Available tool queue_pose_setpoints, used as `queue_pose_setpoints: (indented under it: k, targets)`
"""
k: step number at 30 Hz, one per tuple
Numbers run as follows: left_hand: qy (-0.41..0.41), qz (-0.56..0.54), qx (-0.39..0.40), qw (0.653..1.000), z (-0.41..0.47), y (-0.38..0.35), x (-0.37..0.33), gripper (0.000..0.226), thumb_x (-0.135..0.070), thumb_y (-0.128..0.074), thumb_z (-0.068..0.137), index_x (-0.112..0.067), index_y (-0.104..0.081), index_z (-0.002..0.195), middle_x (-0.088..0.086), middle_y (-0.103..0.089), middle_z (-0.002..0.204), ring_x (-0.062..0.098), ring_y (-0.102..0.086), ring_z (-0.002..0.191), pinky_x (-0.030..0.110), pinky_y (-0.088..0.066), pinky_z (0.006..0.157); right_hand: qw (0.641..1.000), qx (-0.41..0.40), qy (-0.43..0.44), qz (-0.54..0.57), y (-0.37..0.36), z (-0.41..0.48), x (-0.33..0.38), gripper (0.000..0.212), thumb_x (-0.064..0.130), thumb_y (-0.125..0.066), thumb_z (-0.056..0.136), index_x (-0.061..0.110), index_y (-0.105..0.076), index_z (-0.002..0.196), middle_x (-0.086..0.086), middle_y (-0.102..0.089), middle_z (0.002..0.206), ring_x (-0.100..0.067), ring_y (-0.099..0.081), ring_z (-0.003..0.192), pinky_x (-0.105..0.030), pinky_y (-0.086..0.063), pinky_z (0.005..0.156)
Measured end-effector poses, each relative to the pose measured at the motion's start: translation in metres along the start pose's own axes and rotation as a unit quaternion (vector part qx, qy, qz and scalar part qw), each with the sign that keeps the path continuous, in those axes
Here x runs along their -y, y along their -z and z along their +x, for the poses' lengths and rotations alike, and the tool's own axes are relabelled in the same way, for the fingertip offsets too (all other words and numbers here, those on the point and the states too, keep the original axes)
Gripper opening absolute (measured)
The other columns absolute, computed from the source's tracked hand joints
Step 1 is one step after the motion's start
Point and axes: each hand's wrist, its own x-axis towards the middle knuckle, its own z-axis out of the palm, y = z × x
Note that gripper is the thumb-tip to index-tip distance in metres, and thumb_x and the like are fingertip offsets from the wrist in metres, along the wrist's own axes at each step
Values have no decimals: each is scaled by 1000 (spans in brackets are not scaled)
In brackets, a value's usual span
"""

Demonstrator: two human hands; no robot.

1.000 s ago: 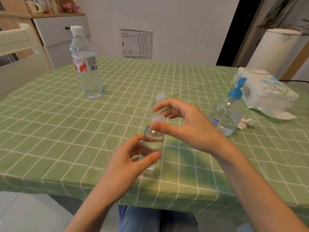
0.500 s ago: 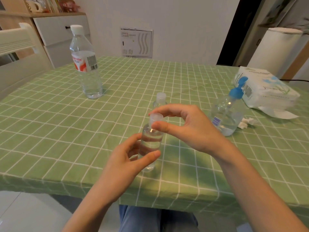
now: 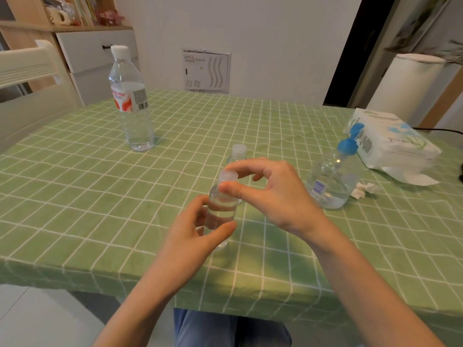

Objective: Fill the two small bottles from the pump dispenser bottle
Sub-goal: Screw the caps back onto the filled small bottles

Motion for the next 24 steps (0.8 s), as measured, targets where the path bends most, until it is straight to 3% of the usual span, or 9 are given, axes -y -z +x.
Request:
queue_pose_setpoints:
  k: [4,7,10,14,19,22,24]
  targets:
    - [9,-12,0,1000,6,-4,2,24,-20,-69,79,-28,-61,101,3,-69,98,20,-65,94,45,-52,87,999,4,1,50,1,3,-10,28,53,-65,75,39,-65,99,16,-69,96,3,-61,94,-17,-45,81]
    - [16,-39,-3,999,10,-4,3,26,-14,-61,84,-31,-59,104,-6,-70,98,12,-65,95,30,-51,82,992,-78,-39,87,3,10,-31,45,52,-65,74,35,-55,115,16,-61,108,-1,-56,101,-18,-45,83]
    - [35,-55,-22,998,14,-3,2,23,-13,-58,87,-30,-57,101,-9,-70,89,2,-67,79,18,-50,71,988,-79,-119,59,0,16,-55,66,42,-69,79,22,-42,135,3,-50,130,-7,-47,111,-22,-41,90]
    - [66,-79,-58,993,21,-2,2,19,-9,-56,88,-19,-57,104,3,-65,88,13,-64,77,29,-51,76,983,-29,-166,74,-20,19,-73,72,38,-72,80,17,-36,140,-5,-47,139,-9,-45,114,-23,-35,93]
    - [68,-108,-60,990,33,4,4,15,-12,-57,88,-16,-57,103,5,-63,84,17,-61,75,33,-53,75,984,-17,-151,98,-39,29,-76,63,34,-73,81,16,-43,133,2,-56,123,-11,-53,108,-23,-40,89]
    - [68,-119,-53,989,36,6,10,32,-35,-65,76,-17,-58,101,0,-63,78,14,-61,71,35,-53,78,983,-10,-147,108,-46,29,-80,44,33,-72,82,19,-52,118,10,-61,105,-9,-60,96,-25,-47,83]
    - [65,-122,-48,989,40,8,12,46,-47,-65,66,-17,-58,100,-3,-63,75,10,-62,69,32,-54,76,982,-8,-147,118,-47,29,-82,35,35,-71,82,24,-52,110,17,-60,98,-1,-60,90,-18,-46,76]
